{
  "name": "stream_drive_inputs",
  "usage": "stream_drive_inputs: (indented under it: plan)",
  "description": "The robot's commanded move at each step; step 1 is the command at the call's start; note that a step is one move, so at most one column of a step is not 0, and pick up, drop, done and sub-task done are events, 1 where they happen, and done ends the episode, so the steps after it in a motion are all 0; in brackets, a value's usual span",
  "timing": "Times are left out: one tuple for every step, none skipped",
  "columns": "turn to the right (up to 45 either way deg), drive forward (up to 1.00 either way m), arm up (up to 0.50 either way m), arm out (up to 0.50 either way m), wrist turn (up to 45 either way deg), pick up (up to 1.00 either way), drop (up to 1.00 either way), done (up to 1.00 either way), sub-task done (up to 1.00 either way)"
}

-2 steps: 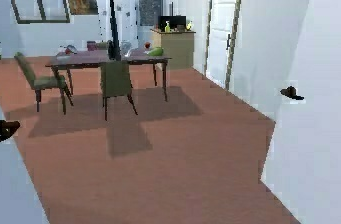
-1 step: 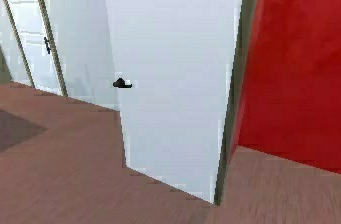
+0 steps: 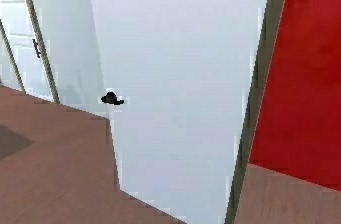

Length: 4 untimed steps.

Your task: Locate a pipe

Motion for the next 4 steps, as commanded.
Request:
stream_drive_inputs:
  plan:
    - [-45.0, 0.0, 0.0, 0.0, 0.0, 0.0, 0.0, 0.0, 0.0]
    - [-12.0, 0.0, 0.0, 0.0, 0.0, 0.0, 0.0, 0.0, 0.0]
    - [0.0, 1.0, 0.0, 0.0, 0.0, 0.0, 0.0, 0.0, 0.0]
    - [-6.0, 0.0, 0.0, 0.0, 0.0, 0.0, 0.0, 0.0, 0.0]
